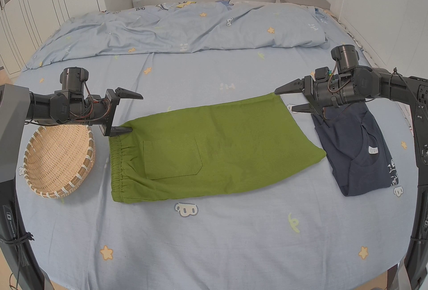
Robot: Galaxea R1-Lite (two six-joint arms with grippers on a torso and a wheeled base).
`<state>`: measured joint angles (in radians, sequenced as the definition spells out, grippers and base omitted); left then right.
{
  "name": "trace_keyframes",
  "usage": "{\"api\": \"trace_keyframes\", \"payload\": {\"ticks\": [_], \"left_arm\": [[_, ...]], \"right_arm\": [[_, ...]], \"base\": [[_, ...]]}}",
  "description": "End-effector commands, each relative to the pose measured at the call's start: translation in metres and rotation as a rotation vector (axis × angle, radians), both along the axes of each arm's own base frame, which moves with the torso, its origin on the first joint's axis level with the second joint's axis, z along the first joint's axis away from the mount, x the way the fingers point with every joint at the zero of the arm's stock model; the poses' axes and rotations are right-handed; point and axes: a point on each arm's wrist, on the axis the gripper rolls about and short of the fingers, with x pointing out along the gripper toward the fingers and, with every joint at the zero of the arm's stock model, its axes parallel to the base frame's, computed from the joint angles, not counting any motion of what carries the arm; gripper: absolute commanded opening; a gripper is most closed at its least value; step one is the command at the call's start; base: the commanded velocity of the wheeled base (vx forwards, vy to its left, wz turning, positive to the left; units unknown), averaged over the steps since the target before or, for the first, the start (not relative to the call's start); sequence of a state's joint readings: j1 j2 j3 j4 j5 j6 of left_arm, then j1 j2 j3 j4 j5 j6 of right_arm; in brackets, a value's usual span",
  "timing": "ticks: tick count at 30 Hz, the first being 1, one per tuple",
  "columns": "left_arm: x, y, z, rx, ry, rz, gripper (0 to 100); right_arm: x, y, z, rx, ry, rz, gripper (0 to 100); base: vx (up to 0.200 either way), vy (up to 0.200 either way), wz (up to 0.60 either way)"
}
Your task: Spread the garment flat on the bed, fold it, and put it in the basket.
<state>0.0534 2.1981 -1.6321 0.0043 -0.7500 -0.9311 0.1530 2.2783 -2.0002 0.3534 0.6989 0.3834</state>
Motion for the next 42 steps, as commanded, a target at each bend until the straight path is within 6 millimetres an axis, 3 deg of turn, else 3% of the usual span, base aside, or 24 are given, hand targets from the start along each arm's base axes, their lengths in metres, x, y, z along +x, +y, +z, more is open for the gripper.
{"api": "trace_keyframes", "payload": {"ticks": [1,5,8,11,12,14,16,18,22,24,25,26,31,42], "left_arm": [[-0.002,0.001,-0.001,-0.001,0.013,0.003,100],[-0.018,-0.002,0.012,-0.002,-0.005,-0.014,100],[-0.049,-0.007,0.033,0.004,-0.030,-0.034,100],[-0.080,-0.009,0.032,0.044,-0.041,-0.062,100],[-0.082,-0.009,0.032,0.047,-0.043,-0.063,100],[-0.112,-0.010,0.020,0.109,-0.073,-0.097,100],[-0.124,-0.010,0.010,0.128,-0.067,-0.104,100],[-0.152,-0.010,-0.011,0.141,-0.056,-0.108,100],[-0.178,-0.010,-0.041,0.159,-0.101,-0.092,100],[-0.178,-0.010,-0.041,0.159,-0.101,-0.092,100],[-0.189,-0.010,-0.053,0.182,-0.176,-0.076,100],[-0.194,-0.009,-0.059,0.194,-0.222,-0.076,100],[-0.188,-0.006,-0.086,0.209,-0.241,-0.066,100],[-0.184,0.017,-0.096,0.242,-0.235,-0.013,100]], "right_arm": [[0.001,0.000,-0.003,-0.002,0.012,0.002,100],[-0.001,-0.002,0.000,-0.001,0.009,-0.002,100],[-0.012,-0.006,0.021,0.006,-0.032,-0.007,100],[-0.030,-0.011,0.026,0.004,-0.011,-0.010,100],[-0.030,-0.011,0.026,0.004,-0.009,-0.010,100],[-0.051,-0.017,0.028,-0.002,0.024,-0.019,100],[-0.059,-0.019,0.028,-0.006,0.039,-0.019,100],[-0.077,-0.021,0.025,-0.012,0.041,-0.015,100],[-0.095,-0.023,0.019,0.002,0.003,-0.017,100],[-0.095,-0.023,0.019,0.002,0.003,-0.017,100],[-0.108,-0.025,0.016,0.008,-0.006,-0.013,100],[-0.109,-0.025,0.012,0.011,-0.012,-0.006,100],[-0.109,-0.024,0.010,0.017,-0.029,-0.003,100],[-0.108,-0.020,0.005,0.015,-0.018,0.010,100]], "base": [[0.000,0.000,0.00],[0.000,0.000,0.00],[0.000,0.000,0.00],[0.000,0.000,0.00],[0.000,0.000,0.00],[0.000,0.000,0.00],[0.000,0.000,0.00],[0.000,0.000,0.00],[0.000,0.000,0.00],[0.000,0.000,0.00],[0.000,0.000,0.00],[0.000,0.000,0.00],[0.000,0.000,0.00],[0.000,0.000,0.00]]}}
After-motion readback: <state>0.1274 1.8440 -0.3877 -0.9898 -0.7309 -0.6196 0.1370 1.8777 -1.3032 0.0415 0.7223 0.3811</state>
